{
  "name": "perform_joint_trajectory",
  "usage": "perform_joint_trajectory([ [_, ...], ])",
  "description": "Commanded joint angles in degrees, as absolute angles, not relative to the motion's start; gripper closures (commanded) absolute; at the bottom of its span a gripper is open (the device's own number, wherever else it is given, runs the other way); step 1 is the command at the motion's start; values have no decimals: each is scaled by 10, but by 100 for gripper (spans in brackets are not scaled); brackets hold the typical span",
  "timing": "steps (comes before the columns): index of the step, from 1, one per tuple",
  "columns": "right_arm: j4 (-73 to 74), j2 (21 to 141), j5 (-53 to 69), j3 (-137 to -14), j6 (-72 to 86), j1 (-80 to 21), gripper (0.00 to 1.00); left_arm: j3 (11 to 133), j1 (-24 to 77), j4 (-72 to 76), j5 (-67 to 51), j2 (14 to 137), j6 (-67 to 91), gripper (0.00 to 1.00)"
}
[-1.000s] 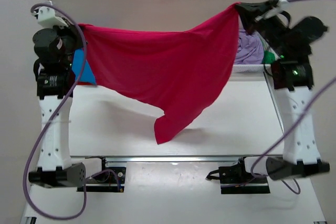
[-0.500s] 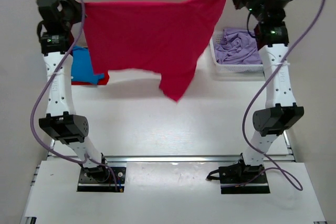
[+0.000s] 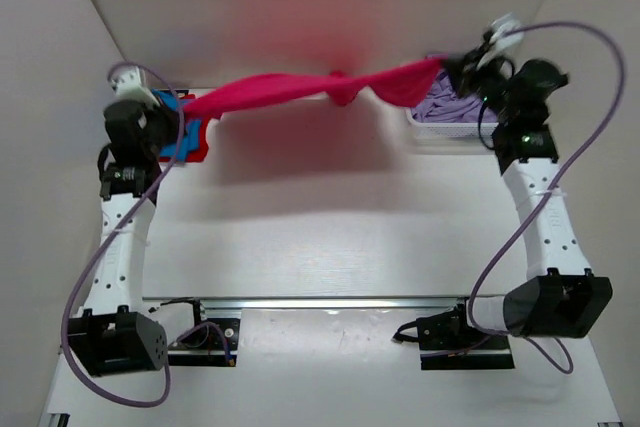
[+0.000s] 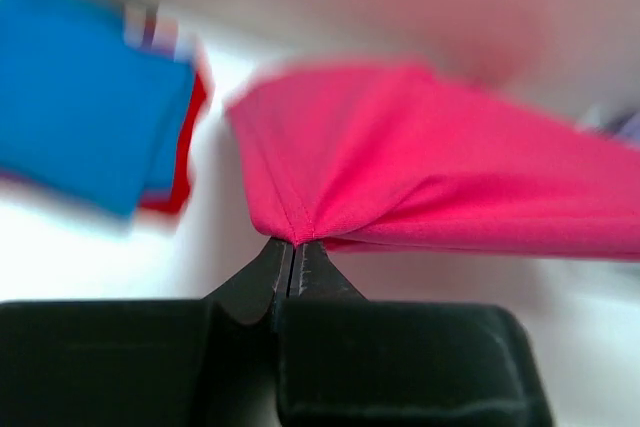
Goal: Fold and stack the t-shirts
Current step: Flatten out the tshirt
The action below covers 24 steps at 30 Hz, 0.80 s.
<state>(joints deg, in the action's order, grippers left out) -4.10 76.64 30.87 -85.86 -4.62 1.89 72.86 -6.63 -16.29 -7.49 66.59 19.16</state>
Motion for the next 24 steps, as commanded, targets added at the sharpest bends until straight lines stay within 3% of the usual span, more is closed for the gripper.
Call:
perform_joint_trajectory([
  [1,-34,701,267,-731,-48,9,100,629,-34,-205,-31,603,188,100],
  [4,14,592,223,-596,-48,-16,100,567,21,-270,21,529,178,100],
  [10,136,465,217,-513,-36,-11,100,516,94,-372,97,448,182,100],
  [15,196,440,285,-493,-25,59,100,404,91,-372,14,421,220,100],
  [19,239,449,253,-479,-17,15,100,311,88,-353,-69,403,285,100],
  [24,243,455,243,-435,23,-53,100,267,124,-350,-73,367,348,100],
])
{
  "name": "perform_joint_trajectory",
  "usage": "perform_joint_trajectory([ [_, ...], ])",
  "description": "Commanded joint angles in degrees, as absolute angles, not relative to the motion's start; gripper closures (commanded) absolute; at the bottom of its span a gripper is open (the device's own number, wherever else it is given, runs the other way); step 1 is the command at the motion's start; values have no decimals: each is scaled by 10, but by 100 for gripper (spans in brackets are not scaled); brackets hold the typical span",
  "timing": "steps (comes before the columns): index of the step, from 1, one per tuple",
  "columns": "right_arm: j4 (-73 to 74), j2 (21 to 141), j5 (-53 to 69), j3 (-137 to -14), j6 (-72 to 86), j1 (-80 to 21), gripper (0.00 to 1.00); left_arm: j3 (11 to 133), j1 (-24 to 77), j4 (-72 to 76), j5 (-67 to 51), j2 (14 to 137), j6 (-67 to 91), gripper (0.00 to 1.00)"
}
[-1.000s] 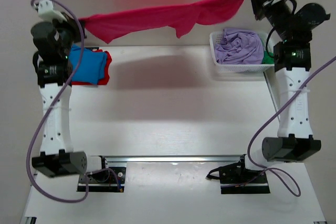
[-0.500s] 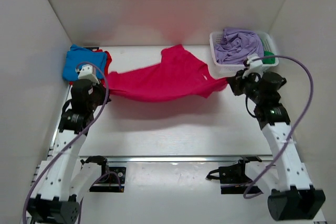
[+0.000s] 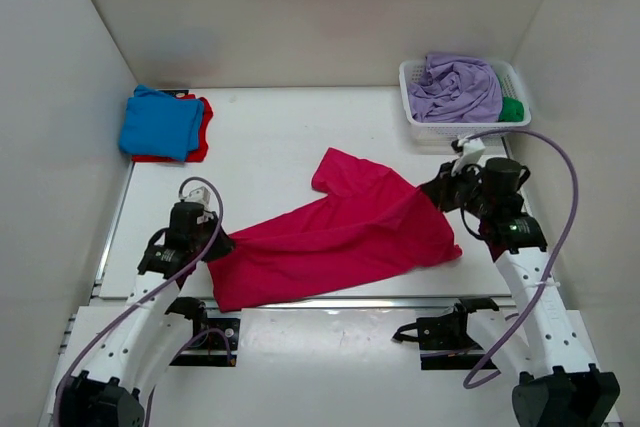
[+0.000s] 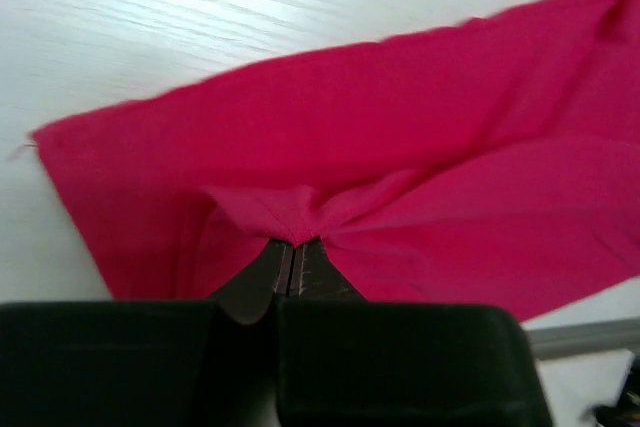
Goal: Fold and stack the t-shirts
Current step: Flatten out the tshirt
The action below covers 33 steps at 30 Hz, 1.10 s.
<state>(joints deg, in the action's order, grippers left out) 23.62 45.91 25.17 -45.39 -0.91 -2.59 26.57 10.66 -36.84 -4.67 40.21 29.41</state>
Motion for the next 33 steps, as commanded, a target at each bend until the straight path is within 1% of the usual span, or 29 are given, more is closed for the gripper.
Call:
perform_joint_trajectory([
  [1,238,456,242,-430,26,-52,99,266,131,-355,-76,364,358,100],
  [5,203,479,257,-401,36,-58,100,256,141,-347,-78,345,367,100],
  [7,168,512,278,-409,40,-53,100,271,125,-304,-79,362,359,100],
  [8,152,548,285,-424,35,-54,100,290,121,-291,-70,377,353,100],
  [10,120,612,268,-482,17,-74,100,330,83,-236,-63,426,319,100],
  [12,101,713,245,-587,-11,-86,100,443,48,-227,-78,539,285,100],
  [13,98,736,248,-655,-18,-84,100,520,31,-240,-81,573,265,100],
  [14,92,782,248,-689,-16,-84,100,558,24,-251,-80,633,255,100],
  [16,93,839,244,-826,-28,-88,100,697,9,-251,-73,733,236,100],
  [17,104,879,236,-869,-32,-86,100,727,1,-248,-89,752,238,100],
  [18,125,922,228,-959,-44,-90,100,784,2,-240,-94,791,243,100],
  [19,152,959,219,-1054,-53,-88,100,858,-23,-241,-95,822,249,100],
  [20,183,978,214,-1152,-61,-92,100,921,-32,-249,-97,857,245,100],
  [21,200,1017,205,-1201,-65,-98,100,953,-34,-252,-96,870,247,100],
  [22,238,1053,201,-1298,-74,-98,100,1010,-39,-258,-94,891,249,100],
  [23,255,1074,196,-1349,-77,-97,100,1033,-51,-258,-102,898,250,100],
  [24,293,1106,191,-1439,-83,-97,100,1074,-58,-257,-114,913,252,100],
  [25,310,1125,191,-1501,-84,-98,100,1114,-57,-251,-114,922,253,100],
  [27,293,1101,199,-1465,-79,-93,100,1161,-60,-249,-126,937,252,100],
  [29,236,1052,197,-1348,-82,-89,100,1173,-64,-251,-127,936,247,100],
  [30,222,1020,194,-1315,-80,-87,100,1166,-66,-247,-124,931,245,100],
  [31,196,993,200,-1259,-77,-83,99,1128,-64,-230,-118,912,242,100],
  [33,169,960,205,-1164,-72,-77,100,987,-64,-189,-101,845,241,100],
])
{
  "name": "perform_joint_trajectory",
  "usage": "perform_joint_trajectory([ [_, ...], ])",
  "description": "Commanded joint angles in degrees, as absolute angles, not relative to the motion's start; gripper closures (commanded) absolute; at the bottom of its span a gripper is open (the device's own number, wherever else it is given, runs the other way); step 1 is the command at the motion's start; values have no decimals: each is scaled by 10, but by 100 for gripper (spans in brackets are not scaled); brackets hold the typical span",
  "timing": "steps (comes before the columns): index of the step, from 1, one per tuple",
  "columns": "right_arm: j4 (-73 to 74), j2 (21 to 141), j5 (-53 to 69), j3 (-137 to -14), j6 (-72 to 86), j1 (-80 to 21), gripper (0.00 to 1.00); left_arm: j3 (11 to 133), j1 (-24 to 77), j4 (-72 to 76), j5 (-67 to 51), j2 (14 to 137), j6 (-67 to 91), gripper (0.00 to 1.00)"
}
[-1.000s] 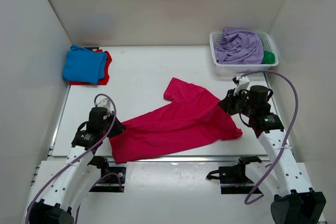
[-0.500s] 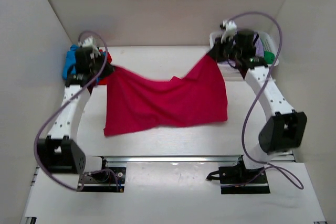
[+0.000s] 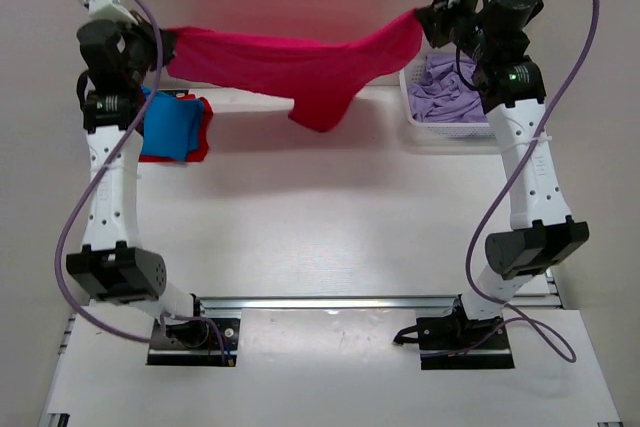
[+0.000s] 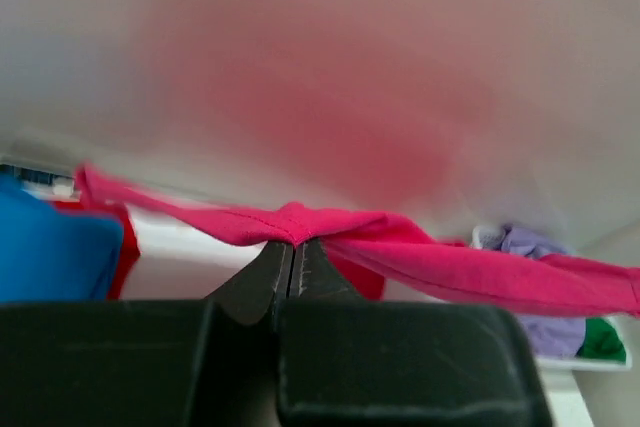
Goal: Fold and stack the t-shirts
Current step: Flatten out the tshirt
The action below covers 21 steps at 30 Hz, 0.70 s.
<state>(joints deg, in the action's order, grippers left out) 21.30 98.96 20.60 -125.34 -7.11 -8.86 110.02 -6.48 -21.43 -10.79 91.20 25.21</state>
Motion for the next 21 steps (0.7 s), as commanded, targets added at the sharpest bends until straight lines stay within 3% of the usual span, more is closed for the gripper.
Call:
perform_joint_trajectory([
  [1,170,944,207,-1149,-70,-76,100,954,-68,-168,-103,825,243,100],
  [6,181,826,183,-975,-89,-91,100,712,-61,-192,-67,666,229,100],
  [9,164,736,181,-867,-80,-94,100,641,-40,-236,-31,586,193,100],
  [12,161,672,203,-832,-60,-78,100,668,-37,-275,-15,569,185,100],
  [17,164,635,213,-905,-56,-75,100,807,-43,-302,-37,595,196,100],
  [21,143,641,286,-948,-31,-17,100,854,-39,-304,-30,610,193,100],
])
